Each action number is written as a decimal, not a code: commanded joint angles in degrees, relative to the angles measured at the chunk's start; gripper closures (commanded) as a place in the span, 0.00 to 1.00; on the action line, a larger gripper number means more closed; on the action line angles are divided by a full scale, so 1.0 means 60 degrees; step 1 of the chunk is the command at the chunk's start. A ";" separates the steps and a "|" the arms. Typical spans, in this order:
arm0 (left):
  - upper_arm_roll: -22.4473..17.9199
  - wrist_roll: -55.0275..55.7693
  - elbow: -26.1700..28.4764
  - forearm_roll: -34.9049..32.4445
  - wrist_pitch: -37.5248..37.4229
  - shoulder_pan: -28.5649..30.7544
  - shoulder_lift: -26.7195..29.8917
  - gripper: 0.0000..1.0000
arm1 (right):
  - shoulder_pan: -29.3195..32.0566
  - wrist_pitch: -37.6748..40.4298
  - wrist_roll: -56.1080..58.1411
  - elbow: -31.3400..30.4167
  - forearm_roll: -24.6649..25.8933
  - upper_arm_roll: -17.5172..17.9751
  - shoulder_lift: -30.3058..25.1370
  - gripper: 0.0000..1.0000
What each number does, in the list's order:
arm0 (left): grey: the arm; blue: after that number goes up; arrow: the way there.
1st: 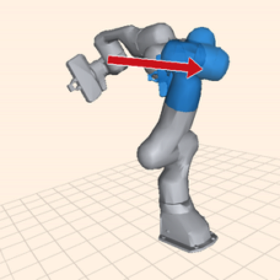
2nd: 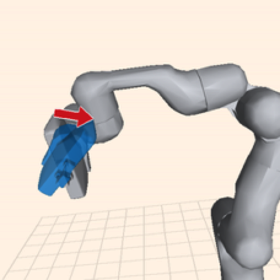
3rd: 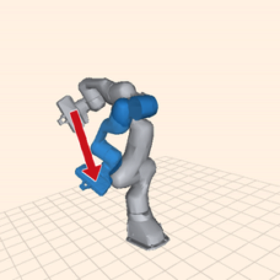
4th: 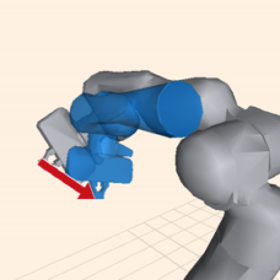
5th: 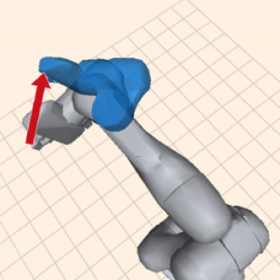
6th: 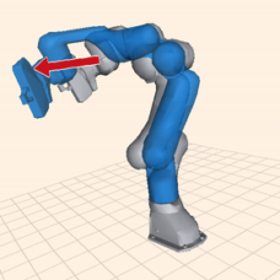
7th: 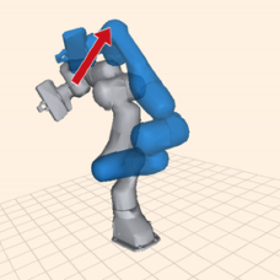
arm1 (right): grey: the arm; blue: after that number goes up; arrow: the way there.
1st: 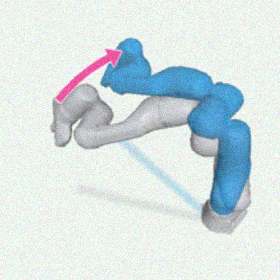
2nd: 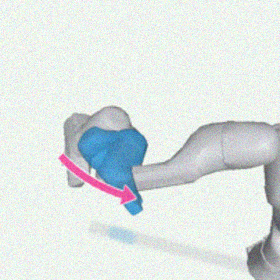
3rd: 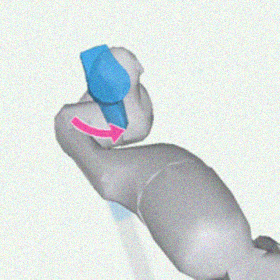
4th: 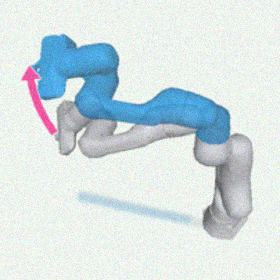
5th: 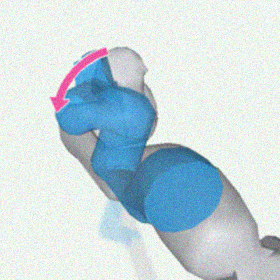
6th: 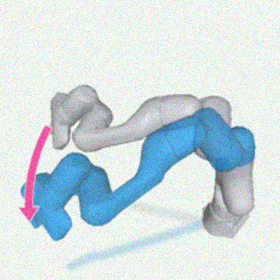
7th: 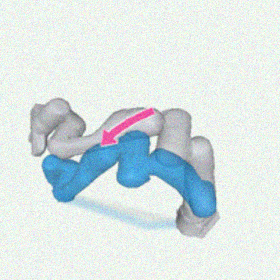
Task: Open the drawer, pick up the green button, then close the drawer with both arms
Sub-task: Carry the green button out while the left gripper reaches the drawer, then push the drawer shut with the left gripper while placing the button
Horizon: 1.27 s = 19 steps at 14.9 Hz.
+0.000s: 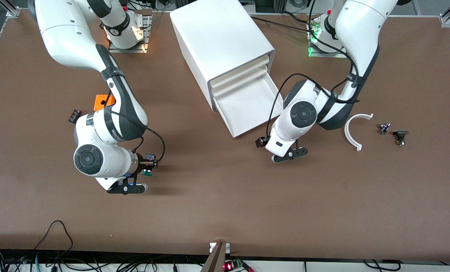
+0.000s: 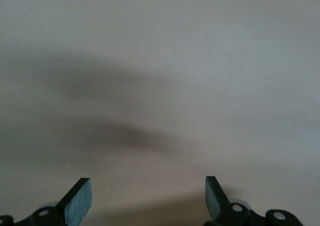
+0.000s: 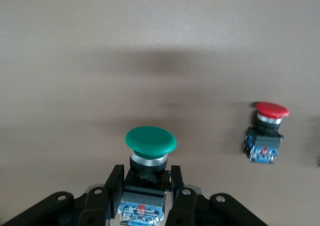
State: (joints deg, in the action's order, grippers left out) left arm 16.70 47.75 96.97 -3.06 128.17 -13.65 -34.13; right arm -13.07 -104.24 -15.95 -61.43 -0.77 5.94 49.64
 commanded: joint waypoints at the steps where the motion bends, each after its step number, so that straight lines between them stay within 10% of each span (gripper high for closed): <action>1: -0.0102 0.0595 0.0800 -0.0017 0.0465 -0.0272 0.0342 0.00 | 0.0345 -0.0977 0.0663 -0.0906 0.0056 0.0108 -0.0099 1.00; 11: 0.0175 0.2119 0.1328 -0.0002 -0.0178 -0.0874 0.0459 0.00 | 0.0683 -0.2372 0.0886 -0.1876 -0.0032 0.0108 0.0486 0.96; 12: 0.0292 0.2280 0.1328 -0.0002 -0.0281 -0.0874 0.0488 0.00 | 0.0683 -0.2372 0.0871 -0.1832 -0.0047 0.0108 0.0516 0.34; 13: 0.0409 0.2456 0.1328 -0.0002 -0.0442 -0.0859 0.0489 0.00 | 0.0698 -0.2358 0.0812 -0.1818 -0.0047 0.0094 0.0487 0.00; 19: 0.1126 0.2530 0.1401 0.0159 -0.1044 -0.0757 0.0503 0.00 | 0.1268 -0.1687 0.1017 -0.1758 0.0012 0.0094 -0.0405 0.00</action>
State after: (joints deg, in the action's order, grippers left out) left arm 21.86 62.44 103.33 -3.07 122.99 -18.78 -33.09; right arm -7.06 -117.41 -10.57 -70.71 -0.74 5.92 50.99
